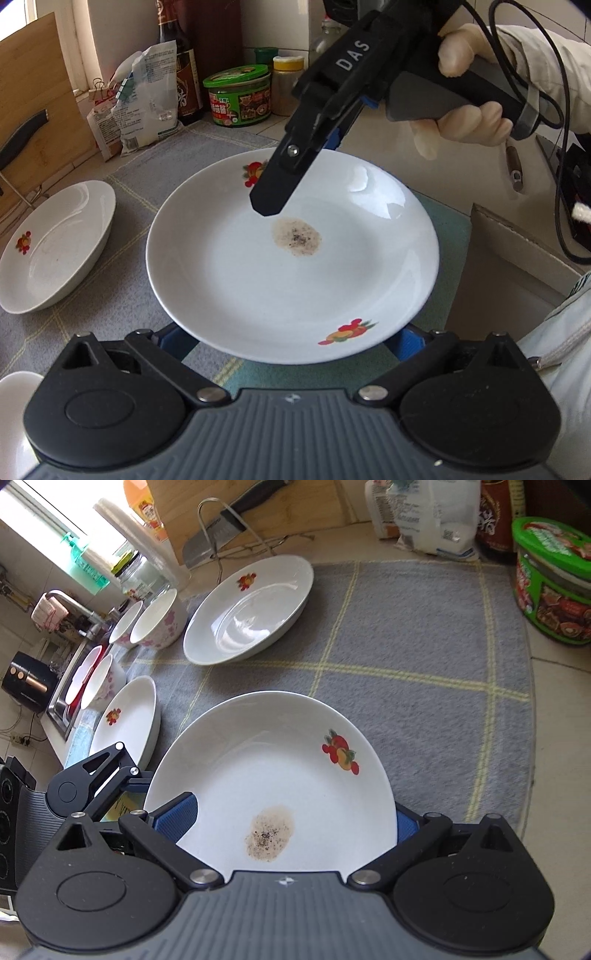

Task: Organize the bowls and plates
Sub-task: 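Hold the stained plate tilted up in the right tool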

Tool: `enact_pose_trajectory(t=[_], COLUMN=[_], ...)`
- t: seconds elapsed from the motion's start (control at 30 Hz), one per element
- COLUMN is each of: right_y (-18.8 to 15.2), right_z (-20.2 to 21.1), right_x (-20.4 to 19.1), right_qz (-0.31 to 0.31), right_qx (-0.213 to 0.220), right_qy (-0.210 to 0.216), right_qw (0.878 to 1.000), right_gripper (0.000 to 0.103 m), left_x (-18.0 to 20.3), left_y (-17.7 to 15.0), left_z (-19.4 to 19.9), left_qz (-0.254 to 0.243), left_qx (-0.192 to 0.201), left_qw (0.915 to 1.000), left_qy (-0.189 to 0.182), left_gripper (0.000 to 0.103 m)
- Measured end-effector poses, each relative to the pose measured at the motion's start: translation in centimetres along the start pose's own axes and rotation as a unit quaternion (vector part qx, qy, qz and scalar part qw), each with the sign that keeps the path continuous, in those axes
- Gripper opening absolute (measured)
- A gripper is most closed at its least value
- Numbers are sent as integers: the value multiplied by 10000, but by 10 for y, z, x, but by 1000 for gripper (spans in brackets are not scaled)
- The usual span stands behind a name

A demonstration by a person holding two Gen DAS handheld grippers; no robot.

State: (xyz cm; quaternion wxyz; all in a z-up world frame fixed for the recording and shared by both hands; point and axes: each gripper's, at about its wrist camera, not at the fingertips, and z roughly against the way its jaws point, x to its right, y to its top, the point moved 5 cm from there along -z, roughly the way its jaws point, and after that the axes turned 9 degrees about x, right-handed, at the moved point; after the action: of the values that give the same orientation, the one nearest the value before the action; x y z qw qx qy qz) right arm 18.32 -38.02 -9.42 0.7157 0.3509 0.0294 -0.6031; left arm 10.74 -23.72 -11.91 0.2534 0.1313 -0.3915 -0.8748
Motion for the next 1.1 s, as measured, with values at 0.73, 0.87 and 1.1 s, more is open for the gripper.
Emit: enact_pose_trajectory(t=[0.73, 0.87, 1.1], right_y=[52, 59, 64], right_z=[-5, -6, -9], right_x=[48, 55, 66], right_qz=[213, 197, 177], right_qx=[300, 350, 380], right_qy=[-151, -130, -211], right_qw=[9992, 9991, 9989], right_gripper=[103, 103, 103], left_x=[-26, -30, -36], left_y=[37, 39, 42], left_z=[-61, -69, -80], left_qz=[-24, -59, -2], left_qx=[78, 56, 66], left_qw=[9999, 9998, 9999], left_qy=[134, 191, 150], left_gripper=[102, 102, 102])
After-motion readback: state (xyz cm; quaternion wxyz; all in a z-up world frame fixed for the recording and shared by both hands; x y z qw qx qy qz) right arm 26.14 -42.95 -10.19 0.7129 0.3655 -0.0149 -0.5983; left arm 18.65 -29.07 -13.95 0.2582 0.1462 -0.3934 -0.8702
